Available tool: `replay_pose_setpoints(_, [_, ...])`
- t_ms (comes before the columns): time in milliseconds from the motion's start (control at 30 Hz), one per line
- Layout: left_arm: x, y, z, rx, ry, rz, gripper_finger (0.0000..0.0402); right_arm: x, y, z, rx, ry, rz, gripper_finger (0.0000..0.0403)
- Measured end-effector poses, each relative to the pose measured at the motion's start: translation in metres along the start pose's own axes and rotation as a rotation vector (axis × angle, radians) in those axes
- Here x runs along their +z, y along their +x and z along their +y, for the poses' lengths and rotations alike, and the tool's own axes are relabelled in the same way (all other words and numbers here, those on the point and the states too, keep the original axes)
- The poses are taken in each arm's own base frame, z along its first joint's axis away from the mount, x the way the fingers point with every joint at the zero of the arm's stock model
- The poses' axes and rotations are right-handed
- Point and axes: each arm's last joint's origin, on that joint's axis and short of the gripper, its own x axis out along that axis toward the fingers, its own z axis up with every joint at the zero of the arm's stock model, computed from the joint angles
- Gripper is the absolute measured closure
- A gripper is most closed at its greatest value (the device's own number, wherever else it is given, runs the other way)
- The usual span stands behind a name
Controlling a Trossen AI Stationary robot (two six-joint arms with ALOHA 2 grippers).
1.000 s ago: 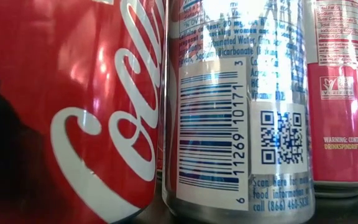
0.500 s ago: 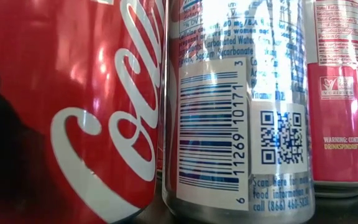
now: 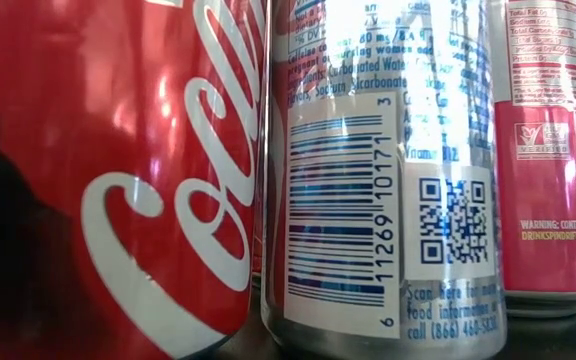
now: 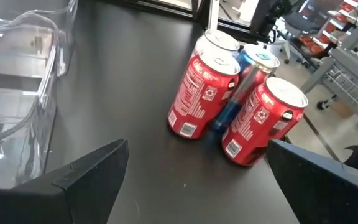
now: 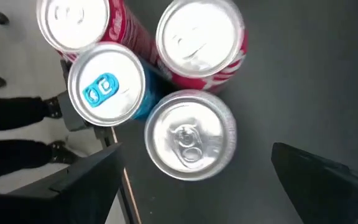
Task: Sort soda cans
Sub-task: Put the pink-white soda can into the middle transparent bin
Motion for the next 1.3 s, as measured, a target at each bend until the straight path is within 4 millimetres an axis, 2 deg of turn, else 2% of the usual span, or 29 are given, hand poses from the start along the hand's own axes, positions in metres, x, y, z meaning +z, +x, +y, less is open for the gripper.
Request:
replay_pose_setpoints(333, [0.0, 0.0, 0.0, 0.0, 0.03, 0.0, 0.0011, -0.001, 0.018, 0.004, -0.004, 0.013, 0.033, 0.0007])
replay_pose_setpoints(800, [-0.001, 0.0, 0.0, 0.003, 0.025, 0.008, 0.0011, 0.001, 0.064, 0.003, -0.072, -0.005, 0.106, 0.0009])
replay_pose_setpoints(933, [-0.001, 0.0, 0.0, 0.002, 0.023, 0.007, 0.0011, 0.002, 0.067, 0.002, -0.07, 0.002, 0.111, 0.004])
replay_pose_setpoints(1133, [0.0, 0.0, 0.0, 0.0, 0.023, 0.0, 0.0011, 0.004, 0.067, 0.001, -0.07, 0.005, 0.116, 0.0121])
replay_pose_setpoints(1300, [0.0, 0.0, 0.0, 0.0, 0.022, 0.001, 0.0011, 0.001, 0.059, -0.004, -0.09, 0.004, 0.155, 0.0122])
